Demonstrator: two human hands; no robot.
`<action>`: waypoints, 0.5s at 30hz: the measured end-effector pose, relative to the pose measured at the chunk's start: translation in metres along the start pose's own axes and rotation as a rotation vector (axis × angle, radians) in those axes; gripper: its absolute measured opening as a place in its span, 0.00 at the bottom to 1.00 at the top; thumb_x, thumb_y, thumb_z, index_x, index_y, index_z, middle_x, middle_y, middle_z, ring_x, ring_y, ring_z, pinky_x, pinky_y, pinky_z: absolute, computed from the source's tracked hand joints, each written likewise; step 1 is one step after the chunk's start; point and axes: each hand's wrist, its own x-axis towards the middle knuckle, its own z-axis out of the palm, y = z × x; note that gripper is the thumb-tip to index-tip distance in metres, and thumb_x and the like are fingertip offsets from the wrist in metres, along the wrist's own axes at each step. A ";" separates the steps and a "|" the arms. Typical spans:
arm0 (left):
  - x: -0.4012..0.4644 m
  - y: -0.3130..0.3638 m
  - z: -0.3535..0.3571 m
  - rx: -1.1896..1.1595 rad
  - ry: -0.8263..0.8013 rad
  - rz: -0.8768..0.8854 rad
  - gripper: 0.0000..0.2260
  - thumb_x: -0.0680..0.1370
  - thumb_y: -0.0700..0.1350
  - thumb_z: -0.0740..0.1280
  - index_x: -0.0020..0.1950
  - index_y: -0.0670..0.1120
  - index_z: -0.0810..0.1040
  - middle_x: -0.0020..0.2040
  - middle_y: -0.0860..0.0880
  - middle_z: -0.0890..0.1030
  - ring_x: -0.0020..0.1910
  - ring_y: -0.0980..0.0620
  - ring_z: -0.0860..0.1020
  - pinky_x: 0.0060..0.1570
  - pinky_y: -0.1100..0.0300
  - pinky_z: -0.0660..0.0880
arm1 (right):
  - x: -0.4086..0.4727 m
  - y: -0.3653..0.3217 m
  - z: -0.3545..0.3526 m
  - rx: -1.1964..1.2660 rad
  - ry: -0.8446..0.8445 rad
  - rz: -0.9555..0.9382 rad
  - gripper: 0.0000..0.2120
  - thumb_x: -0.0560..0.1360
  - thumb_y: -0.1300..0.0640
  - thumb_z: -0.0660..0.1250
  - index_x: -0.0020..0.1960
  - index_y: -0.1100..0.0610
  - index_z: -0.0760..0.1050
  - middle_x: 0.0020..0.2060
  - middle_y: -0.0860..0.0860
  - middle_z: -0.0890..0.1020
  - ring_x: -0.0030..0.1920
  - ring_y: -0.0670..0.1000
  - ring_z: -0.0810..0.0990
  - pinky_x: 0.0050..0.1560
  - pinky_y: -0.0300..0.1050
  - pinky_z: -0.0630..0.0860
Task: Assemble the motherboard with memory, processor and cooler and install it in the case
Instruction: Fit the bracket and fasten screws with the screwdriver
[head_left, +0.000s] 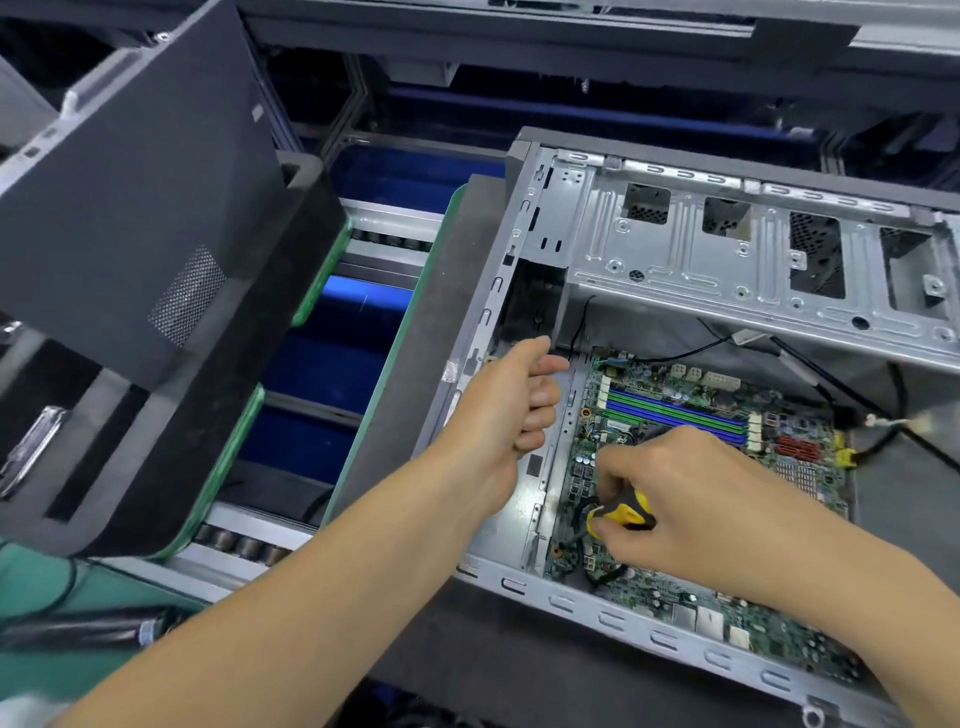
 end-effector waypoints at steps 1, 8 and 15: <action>0.000 0.000 0.000 -0.001 -0.002 0.000 0.11 0.82 0.50 0.57 0.48 0.44 0.74 0.27 0.52 0.61 0.22 0.58 0.56 0.20 0.67 0.51 | 0.000 0.000 0.000 0.004 -0.007 0.000 0.11 0.71 0.41 0.62 0.42 0.48 0.71 0.29 0.46 0.74 0.33 0.44 0.73 0.31 0.38 0.69; 0.000 0.000 -0.001 -0.017 -0.019 -0.002 0.11 0.82 0.50 0.58 0.49 0.44 0.74 0.26 0.53 0.62 0.22 0.58 0.57 0.19 0.67 0.51 | 0.000 0.000 0.002 0.025 -0.037 0.024 0.11 0.71 0.41 0.63 0.42 0.48 0.71 0.29 0.44 0.73 0.32 0.44 0.73 0.35 0.41 0.74; -0.001 0.000 0.000 -0.020 -0.022 -0.001 0.11 0.82 0.50 0.58 0.50 0.44 0.74 0.26 0.53 0.62 0.21 0.58 0.57 0.19 0.68 0.52 | 0.002 0.000 0.002 0.018 -0.050 0.018 0.12 0.71 0.40 0.63 0.41 0.48 0.71 0.28 0.45 0.74 0.30 0.43 0.71 0.31 0.39 0.71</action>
